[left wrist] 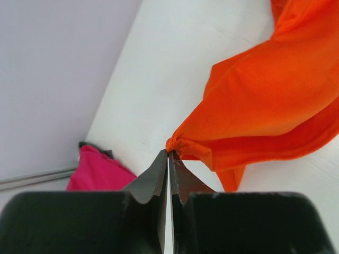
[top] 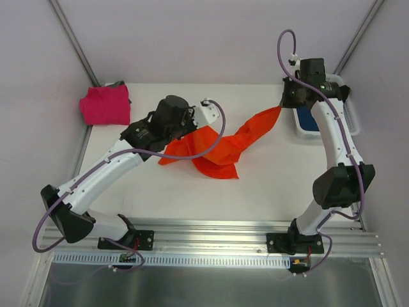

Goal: Fold and stack the t-shirts
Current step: Flatten the tshirt out

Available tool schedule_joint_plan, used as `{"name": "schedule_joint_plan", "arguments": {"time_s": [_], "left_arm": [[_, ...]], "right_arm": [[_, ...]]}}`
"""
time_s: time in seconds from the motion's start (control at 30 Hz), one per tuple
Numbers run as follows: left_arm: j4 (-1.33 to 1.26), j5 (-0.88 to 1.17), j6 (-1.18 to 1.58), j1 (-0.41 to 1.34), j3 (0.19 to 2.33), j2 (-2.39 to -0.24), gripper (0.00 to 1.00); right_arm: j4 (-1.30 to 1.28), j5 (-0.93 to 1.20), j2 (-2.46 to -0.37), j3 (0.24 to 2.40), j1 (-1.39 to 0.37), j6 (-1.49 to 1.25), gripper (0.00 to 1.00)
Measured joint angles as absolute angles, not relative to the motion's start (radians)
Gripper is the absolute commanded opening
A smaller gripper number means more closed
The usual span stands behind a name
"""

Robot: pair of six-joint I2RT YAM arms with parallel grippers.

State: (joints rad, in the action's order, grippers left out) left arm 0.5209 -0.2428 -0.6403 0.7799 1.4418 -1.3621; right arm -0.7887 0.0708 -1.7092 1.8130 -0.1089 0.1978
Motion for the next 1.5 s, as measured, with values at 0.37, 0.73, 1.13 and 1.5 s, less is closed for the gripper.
{"name": "schedule_joint_plan", "arguments": {"time_s": [0.37, 0.73, 1.13, 1.5], "left_arm": [[0.507, -0.265, -0.750, 0.585, 1.495, -1.246, 0.00], [0.498, -0.265, -0.767, 0.517, 1.549, -1.087, 0.00], [0.479, -0.236, -0.785, 0.517, 1.608, -0.953, 0.00], [0.373, -0.245, -0.826, 0.517, 1.536, -1.028, 0.00]], "right_arm": [[-0.779, 0.067, -1.458, 1.853, -0.132, 0.226, 0.01], [-0.796, 0.104, -1.193, 1.806, -0.109, 0.167, 0.01], [-0.812, 0.128, -1.049, 1.982, -0.086, 0.133, 0.01], [-0.768, 0.126, -1.259, 2.132, -0.084, 0.142, 0.01]]}}
